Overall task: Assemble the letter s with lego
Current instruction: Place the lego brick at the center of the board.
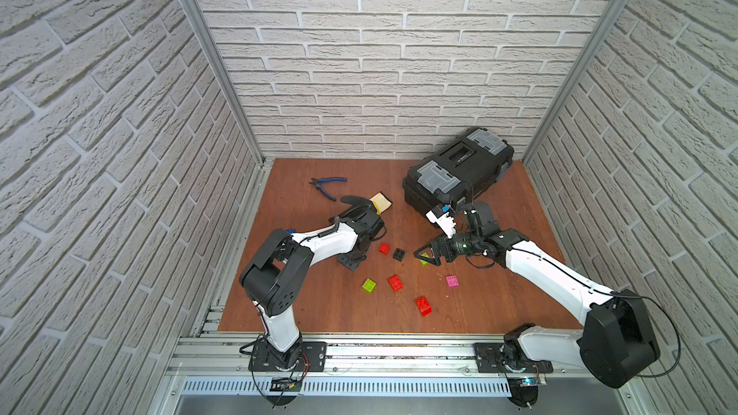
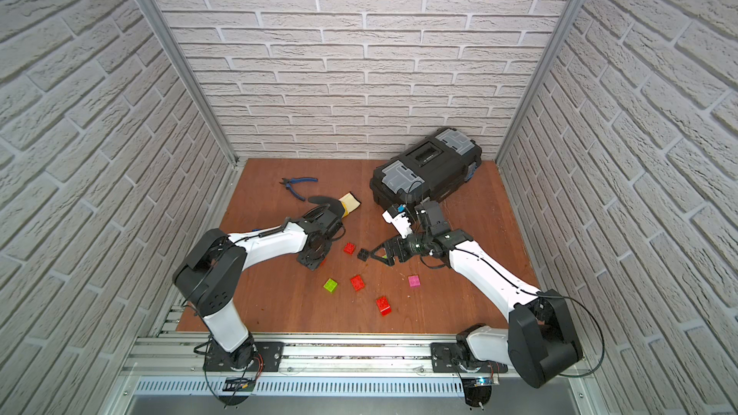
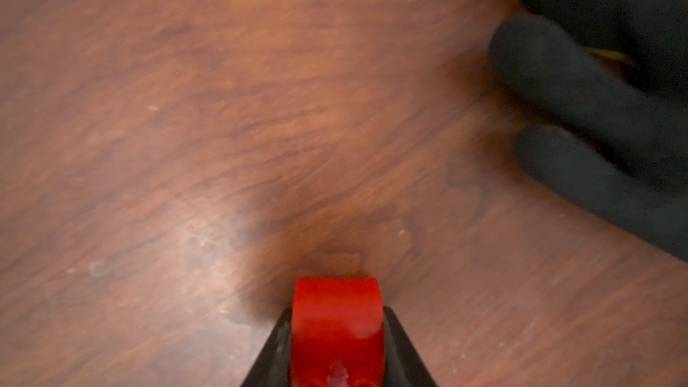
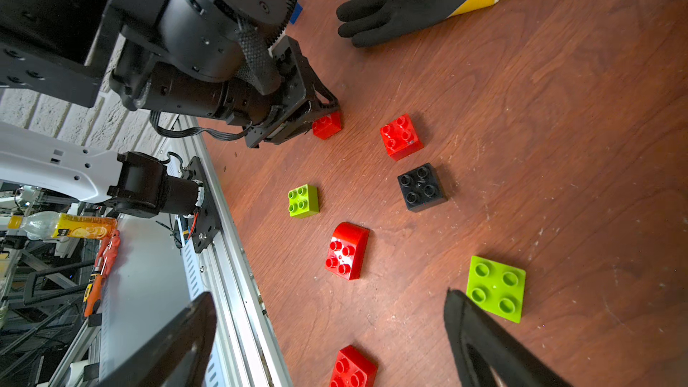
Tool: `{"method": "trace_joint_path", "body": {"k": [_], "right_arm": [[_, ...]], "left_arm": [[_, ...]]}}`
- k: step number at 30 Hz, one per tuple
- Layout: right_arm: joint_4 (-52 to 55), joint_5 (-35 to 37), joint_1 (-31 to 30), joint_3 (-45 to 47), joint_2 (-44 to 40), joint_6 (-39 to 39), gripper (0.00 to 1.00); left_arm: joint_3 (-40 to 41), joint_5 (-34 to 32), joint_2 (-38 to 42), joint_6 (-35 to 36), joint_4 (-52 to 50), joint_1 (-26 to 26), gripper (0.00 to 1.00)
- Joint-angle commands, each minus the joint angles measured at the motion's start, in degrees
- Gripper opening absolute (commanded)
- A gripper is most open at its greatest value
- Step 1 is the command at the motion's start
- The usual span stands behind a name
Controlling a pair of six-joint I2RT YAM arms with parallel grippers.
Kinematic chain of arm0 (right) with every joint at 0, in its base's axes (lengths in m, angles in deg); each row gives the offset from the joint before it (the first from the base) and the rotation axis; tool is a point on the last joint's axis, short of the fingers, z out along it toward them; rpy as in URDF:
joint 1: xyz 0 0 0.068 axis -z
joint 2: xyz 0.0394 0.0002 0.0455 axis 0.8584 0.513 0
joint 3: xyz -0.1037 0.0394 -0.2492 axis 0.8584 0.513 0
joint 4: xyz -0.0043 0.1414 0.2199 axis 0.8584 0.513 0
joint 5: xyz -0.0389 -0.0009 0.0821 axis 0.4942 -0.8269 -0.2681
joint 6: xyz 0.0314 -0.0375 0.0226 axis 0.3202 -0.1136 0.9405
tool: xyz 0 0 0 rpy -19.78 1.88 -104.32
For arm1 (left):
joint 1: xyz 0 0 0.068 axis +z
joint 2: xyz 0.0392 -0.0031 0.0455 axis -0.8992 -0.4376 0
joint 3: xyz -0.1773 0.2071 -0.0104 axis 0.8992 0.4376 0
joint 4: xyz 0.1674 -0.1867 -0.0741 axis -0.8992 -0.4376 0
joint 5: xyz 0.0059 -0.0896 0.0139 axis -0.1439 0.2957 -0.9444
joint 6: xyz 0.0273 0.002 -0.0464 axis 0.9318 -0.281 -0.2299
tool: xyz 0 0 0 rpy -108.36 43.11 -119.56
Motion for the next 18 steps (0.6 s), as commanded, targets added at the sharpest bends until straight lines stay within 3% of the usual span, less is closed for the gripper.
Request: {"method": "trace_joint_path", "body": {"k": [1, 18], "right_arm": [[-2.3, -1.7, 0.3, 0.4, -0.1, -0.4, 0.96], [-1.8, -1.1, 0.8, 0.6, -1.2, -0.8, 0.96]], "left_arm": [[-1.3, -1.3, -1.6, -2.8, -1.5, -0.6, 0.31], [-3.6, 0.4, -1.6, -1.6, 0.5, -1.8, 0.52]]}}
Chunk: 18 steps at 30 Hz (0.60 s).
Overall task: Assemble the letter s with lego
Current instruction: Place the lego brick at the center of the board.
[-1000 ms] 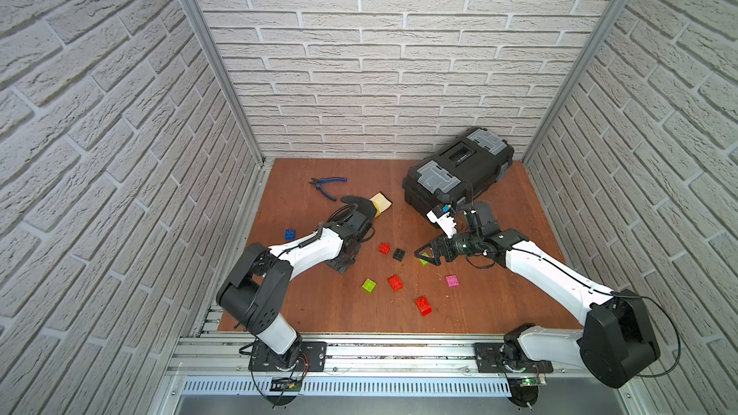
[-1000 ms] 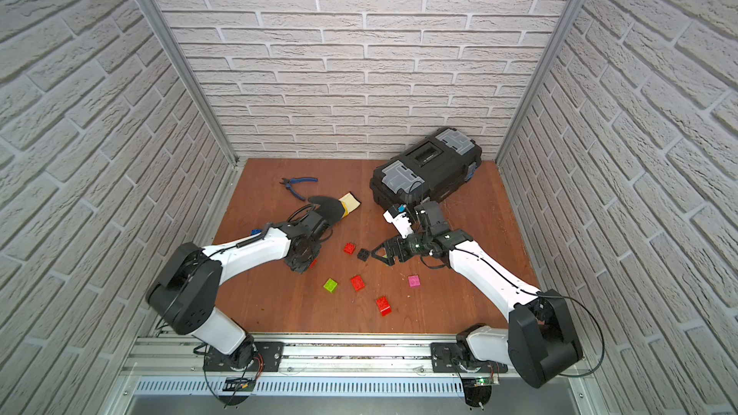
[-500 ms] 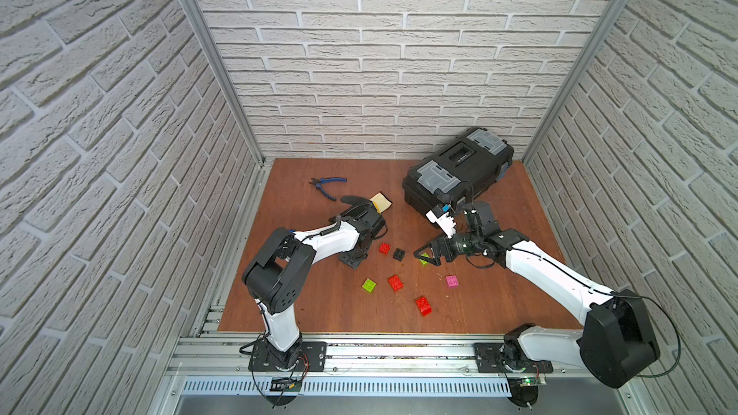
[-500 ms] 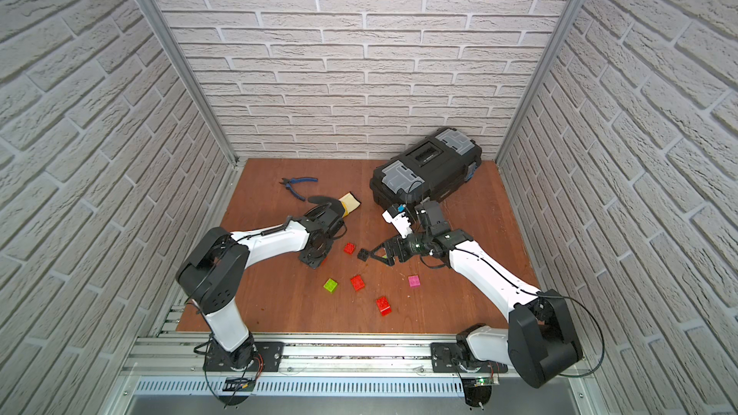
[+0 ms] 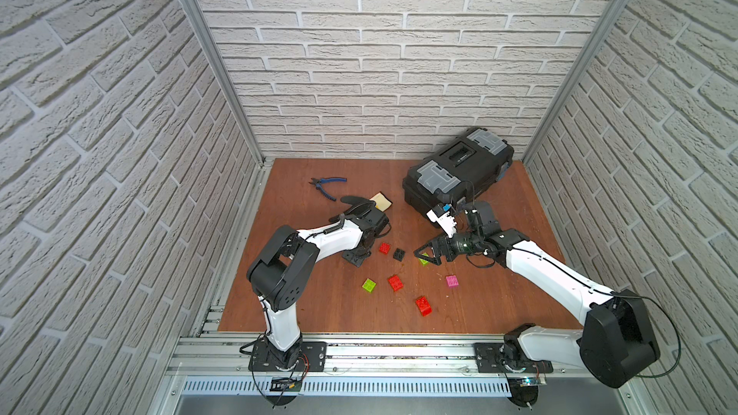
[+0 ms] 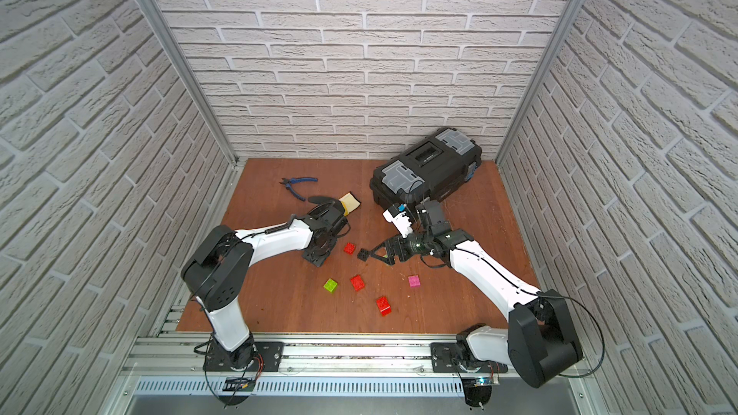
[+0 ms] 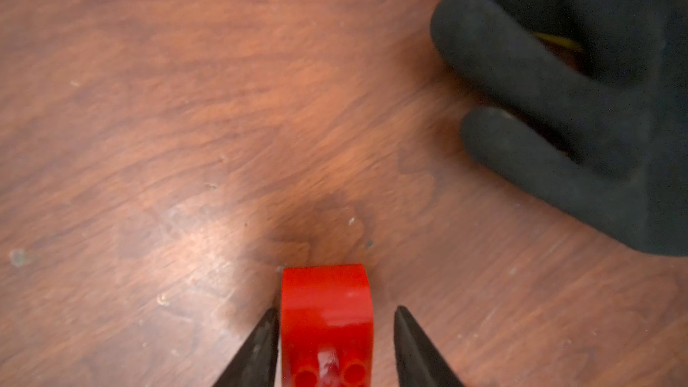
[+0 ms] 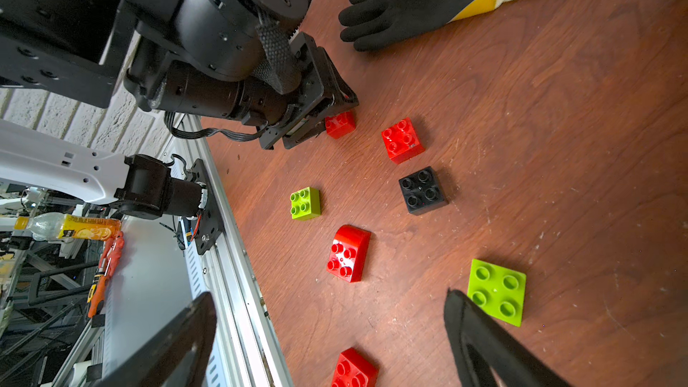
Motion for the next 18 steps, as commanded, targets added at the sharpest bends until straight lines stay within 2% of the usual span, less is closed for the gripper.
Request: {"method": "trace_joint_path", "body": {"k": [1, 18], "right_arm": [[-1.4, -0.4, 0.4, 0.6, -1.2, -0.9, 0.96], [-0.6, -0.5, 0.5, 0.3, -1.1, -1.2, 0.96]], "left_arm": [[-0.9, 0.7, 0.6, -0.6, 0.1, -0.9, 0.52], [-2.2, 2.4, -0.2, 1.8, 3.1, -1.2, 0.55]]}}
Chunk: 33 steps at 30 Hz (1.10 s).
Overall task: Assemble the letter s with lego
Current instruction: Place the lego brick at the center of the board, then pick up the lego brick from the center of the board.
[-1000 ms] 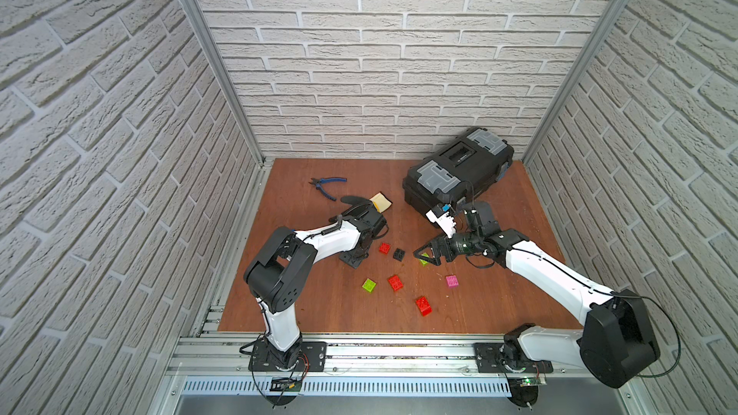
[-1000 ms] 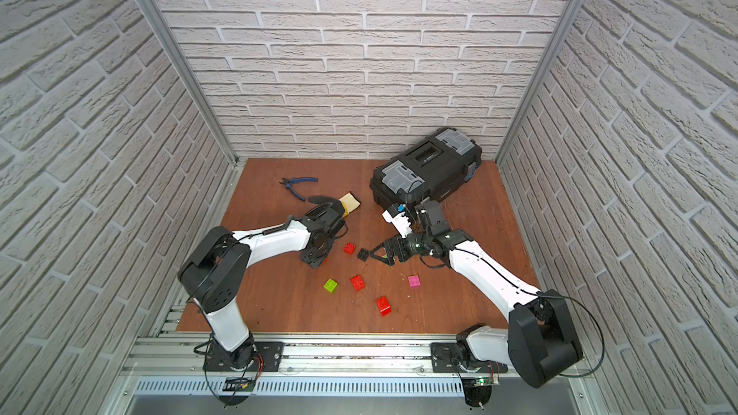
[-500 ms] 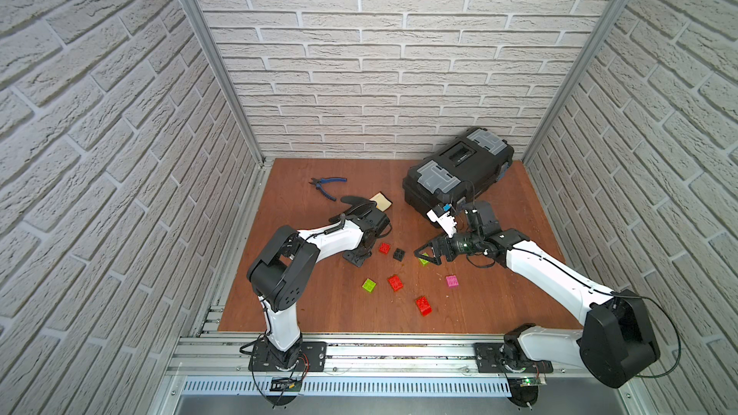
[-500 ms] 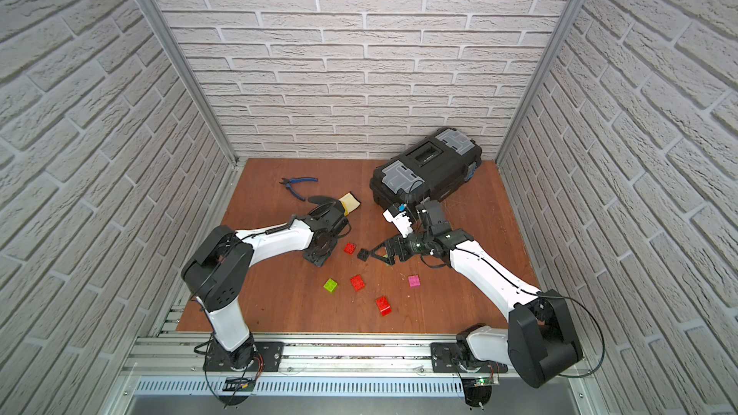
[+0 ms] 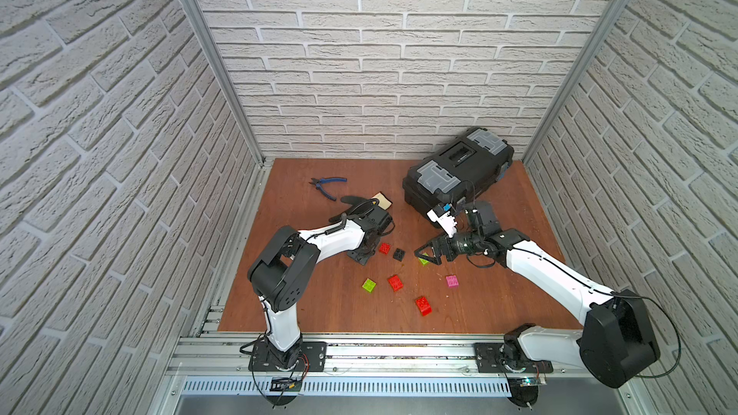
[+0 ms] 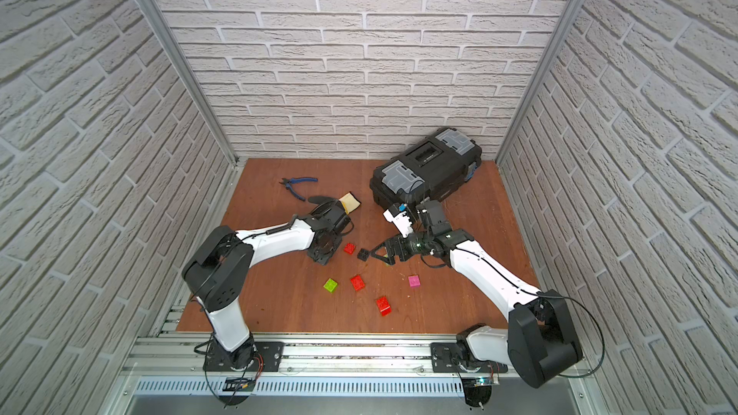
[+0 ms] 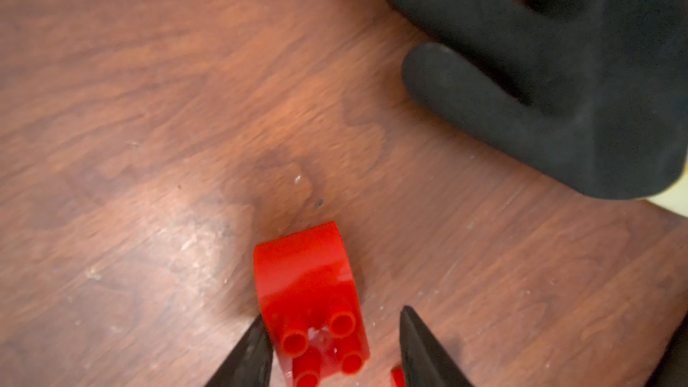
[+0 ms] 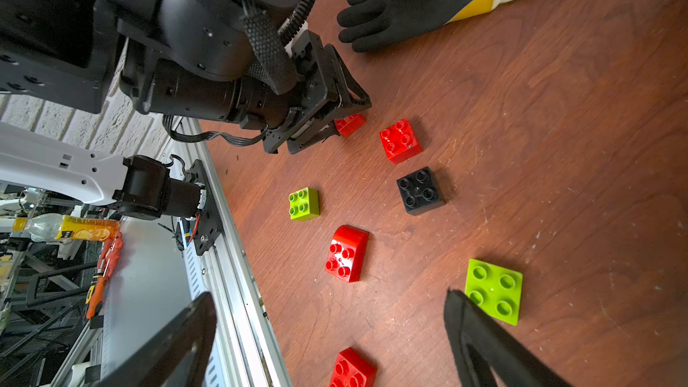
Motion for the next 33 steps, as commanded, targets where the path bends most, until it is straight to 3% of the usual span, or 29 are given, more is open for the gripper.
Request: {"method": "trace_joint_path", "body": {"k": [1, 8, 18, 22, 28, 33], "right_arm": [[-0.5, -0.8, 0.3, 0.3, -1.3, -1.2, 0.96], [-0.3, -0.8, 0.3, 0.1, -1.3, -1.3, 0.96], [0.3, -0.3, 0.4, 0.0, -2.3, -1.1, 0.96], [-1.4, 0.2, 0.4, 0.8, -2.7, 1.6, 0.95], [-2.6, 1.3, 0.2, 1.8, -4.3, 4.7, 0.94], [-2.8, 2.3, -0.4, 2.6, -5.3, 6.3, 0.94]], "left_arm": [[-1.5, 0.0, -0.1, 0.5, -0.5, -0.4, 0.55], [-1.4, 0.1, 1.8, 2.2, -1.0, -0.5, 0.58], [-2.5, 0.3, 6.1, 15.5, -3.7, -0.5, 0.70], [-2.5, -0.3, 7.5, 25.5, -2.8, -0.4, 0.71], [-3.6, -0.1, 9.1, 50.4, 2.5, -1.1, 0.72], [-4.4, 3.3, 7.4, 63.8, 3.9, -1.1, 0.76]]}}
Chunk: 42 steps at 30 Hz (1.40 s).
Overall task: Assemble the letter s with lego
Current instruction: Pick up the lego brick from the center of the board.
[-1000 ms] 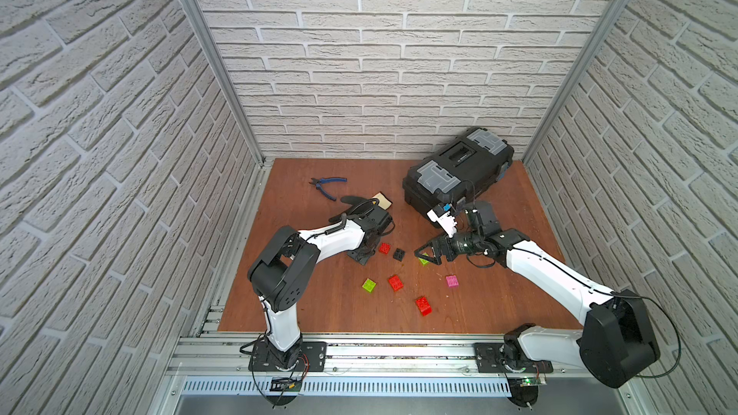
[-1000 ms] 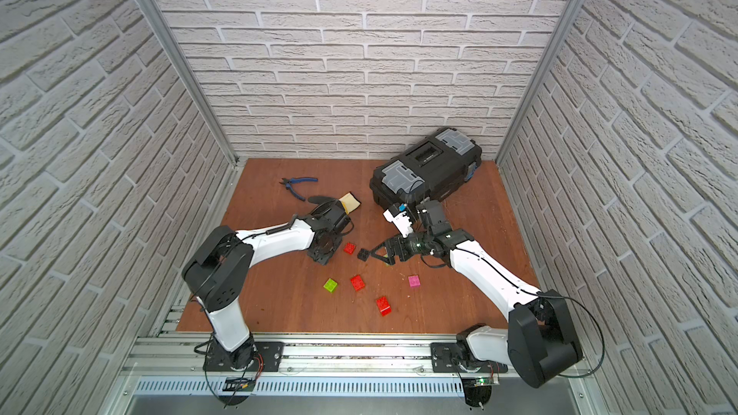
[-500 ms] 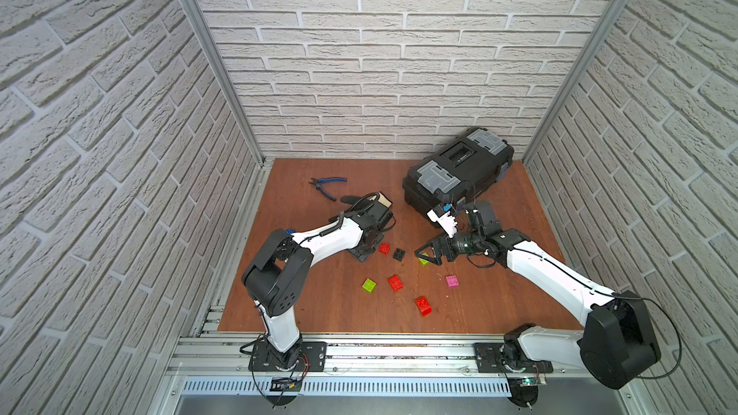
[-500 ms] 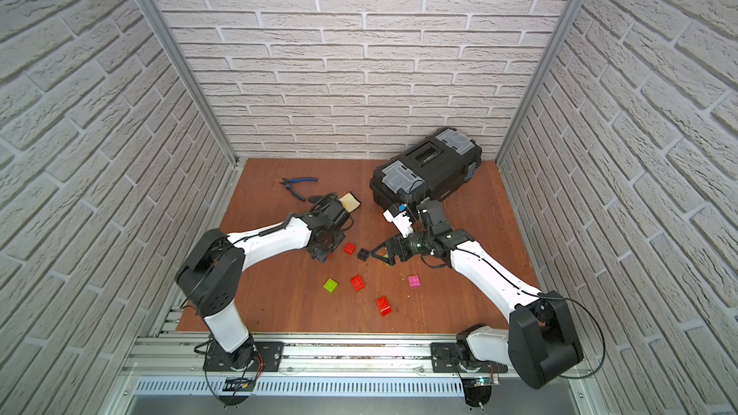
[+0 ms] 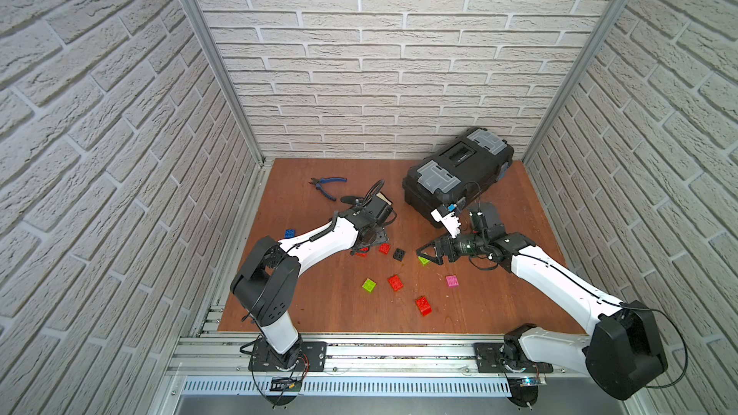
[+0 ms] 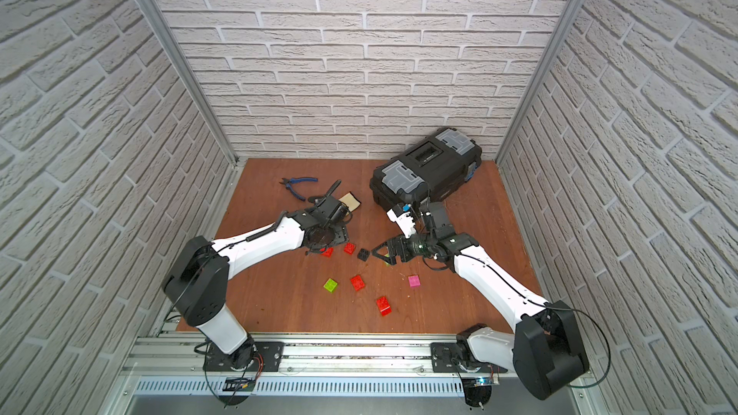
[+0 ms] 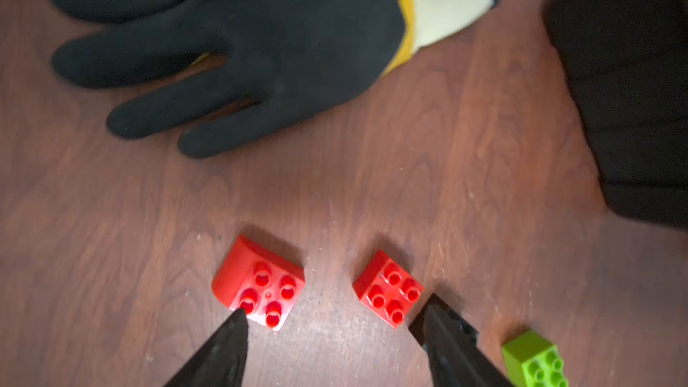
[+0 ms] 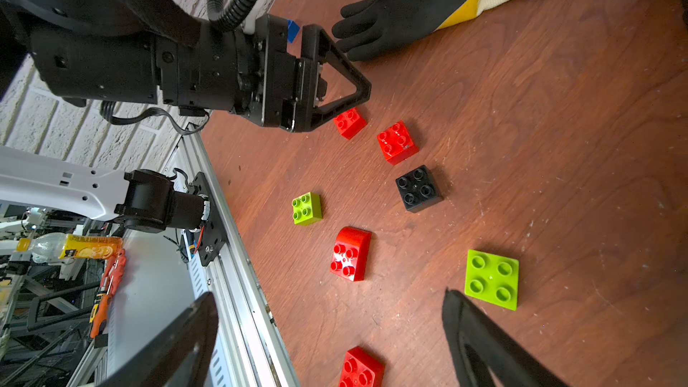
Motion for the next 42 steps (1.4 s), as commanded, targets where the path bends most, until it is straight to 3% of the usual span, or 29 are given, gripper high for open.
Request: {"method": "trace_joint_path", "body": {"k": [1, 6, 14, 23, 42], "right_arm": [[-1.8, 0.9, -0.5, 0.9, -1.5, 1.8, 0.94], [-1.1, 2.4, -1.3, 0.9, -2.2, 2.2, 0.94], [1.2, 6.3, -1.6, 2.0, -4.7, 2.1, 0.95], [3.3, 8.5, -1.4, 2.9, -5.9, 1.4, 0.96], [3.9, 8.8, -0.7, 3.7, -6.2, 0.6, 0.97]], "left_arm": [[-2.0, 2.4, -0.7, 14.8, 2.4, -0.3, 0.76], [-4.9, 6.5, -5.3, 20.8, 2.7, -0.4, 0.77], [-8.0, 5.6, -9.8, 26.2, 0.7, -1.1, 0.72], [-10.3, 2.7, -14.0, 26.9, -0.4, -2.5, 0.65], [-7.7, 3.5, -15.7, 25.4, 0.4, -2.6, 0.57]]}}
